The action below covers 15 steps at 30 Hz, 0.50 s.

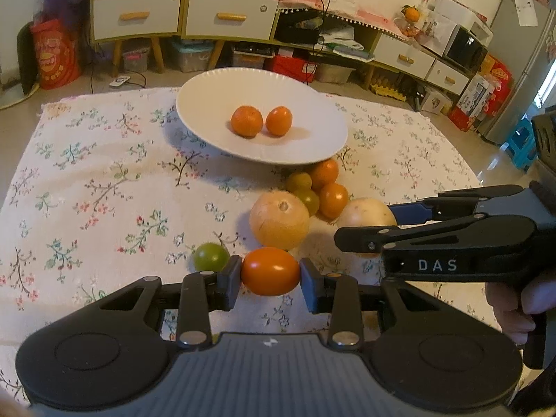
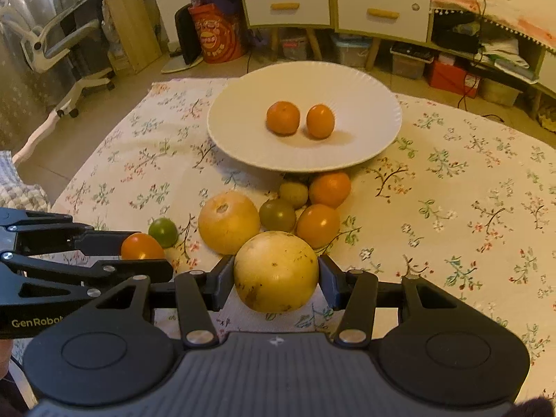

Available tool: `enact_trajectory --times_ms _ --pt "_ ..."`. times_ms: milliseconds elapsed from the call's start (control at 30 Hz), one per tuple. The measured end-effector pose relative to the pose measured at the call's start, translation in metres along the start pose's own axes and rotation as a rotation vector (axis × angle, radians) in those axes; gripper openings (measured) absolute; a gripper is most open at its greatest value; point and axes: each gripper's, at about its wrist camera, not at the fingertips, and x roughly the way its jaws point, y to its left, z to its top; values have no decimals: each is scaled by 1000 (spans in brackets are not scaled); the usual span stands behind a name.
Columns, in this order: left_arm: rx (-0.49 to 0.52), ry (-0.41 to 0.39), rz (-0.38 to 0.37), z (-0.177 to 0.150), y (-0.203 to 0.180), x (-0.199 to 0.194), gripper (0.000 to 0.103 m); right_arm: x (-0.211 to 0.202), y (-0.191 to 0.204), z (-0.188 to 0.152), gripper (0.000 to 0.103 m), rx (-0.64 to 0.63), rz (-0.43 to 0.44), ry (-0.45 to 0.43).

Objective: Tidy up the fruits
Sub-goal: 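Lift the tomato and grapefruit and carry both over the white plate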

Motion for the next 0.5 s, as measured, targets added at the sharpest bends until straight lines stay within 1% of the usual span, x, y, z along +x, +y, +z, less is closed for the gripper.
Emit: enact_trajectory --times_ms 267,433,500 --pt "4 -37 1 18 1 1 14 -9 -21 17 47 67 -5 -50" --pt "7 -65 18 38 6 8 14 -12 -40 32 47 132 -8 -83" --pt "11 -78 20 47 7 13 14 -10 -46 38 47 138 -13 -98"
